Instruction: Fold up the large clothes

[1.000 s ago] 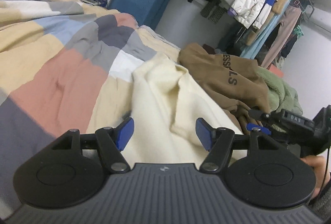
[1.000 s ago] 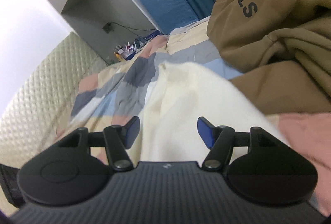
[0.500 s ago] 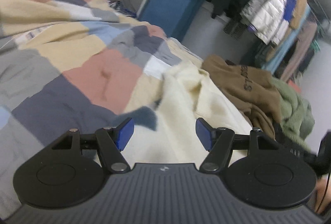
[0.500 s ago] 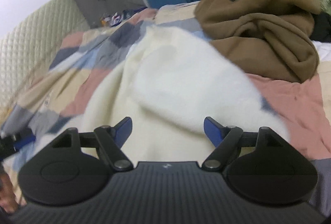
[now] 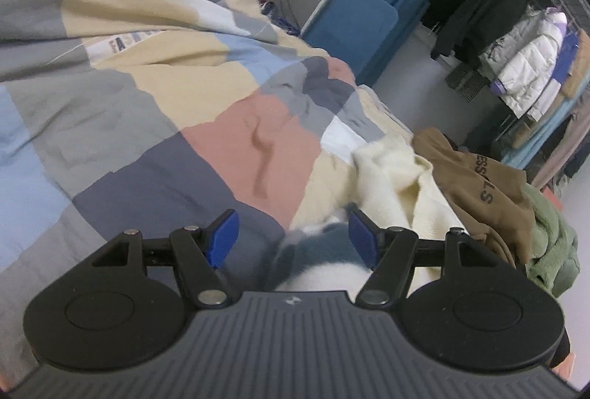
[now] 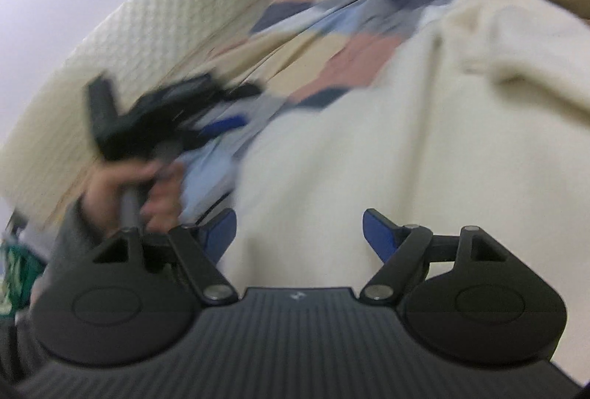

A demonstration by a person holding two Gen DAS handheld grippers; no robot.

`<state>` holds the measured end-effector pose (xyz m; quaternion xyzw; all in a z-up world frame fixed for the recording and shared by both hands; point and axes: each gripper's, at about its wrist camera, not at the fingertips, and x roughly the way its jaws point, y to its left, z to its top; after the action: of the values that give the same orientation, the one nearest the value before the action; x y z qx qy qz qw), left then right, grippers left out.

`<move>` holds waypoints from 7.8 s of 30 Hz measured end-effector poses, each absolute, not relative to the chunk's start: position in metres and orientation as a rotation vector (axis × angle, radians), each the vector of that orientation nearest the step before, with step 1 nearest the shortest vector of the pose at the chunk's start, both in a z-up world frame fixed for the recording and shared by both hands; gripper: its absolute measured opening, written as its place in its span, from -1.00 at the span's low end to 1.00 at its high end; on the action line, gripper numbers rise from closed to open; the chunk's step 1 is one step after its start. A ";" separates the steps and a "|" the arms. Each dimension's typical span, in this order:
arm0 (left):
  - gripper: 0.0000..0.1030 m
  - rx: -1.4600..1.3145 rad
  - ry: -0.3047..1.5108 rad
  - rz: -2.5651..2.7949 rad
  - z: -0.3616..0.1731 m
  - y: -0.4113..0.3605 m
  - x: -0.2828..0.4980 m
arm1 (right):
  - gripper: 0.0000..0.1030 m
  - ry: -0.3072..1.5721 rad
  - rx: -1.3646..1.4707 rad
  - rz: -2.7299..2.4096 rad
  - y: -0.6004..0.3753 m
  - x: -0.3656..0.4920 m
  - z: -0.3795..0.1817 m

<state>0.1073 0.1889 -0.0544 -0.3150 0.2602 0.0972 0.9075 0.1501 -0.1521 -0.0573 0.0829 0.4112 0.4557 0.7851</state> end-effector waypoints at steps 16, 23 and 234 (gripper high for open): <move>0.37 -0.642 0.503 0.112 -0.060 0.181 0.123 | -0.31 0.863 -0.247 0.865 -0.133 0.090 -0.083; 0.37 -0.624 0.471 0.029 -0.058 0.171 0.129 | -0.77 0.792 -0.094 0.717 -0.167 0.143 -0.054; -0.05 -0.312 0.583 0.018 -0.018 0.120 0.170 | -0.06 0.576 -0.009 0.306 -0.242 0.237 0.027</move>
<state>0.1702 0.1202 -0.0181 -0.1534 0.2860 0.0087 0.9458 0.2368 -0.2415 0.0272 -0.0044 0.2830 0.1502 0.9473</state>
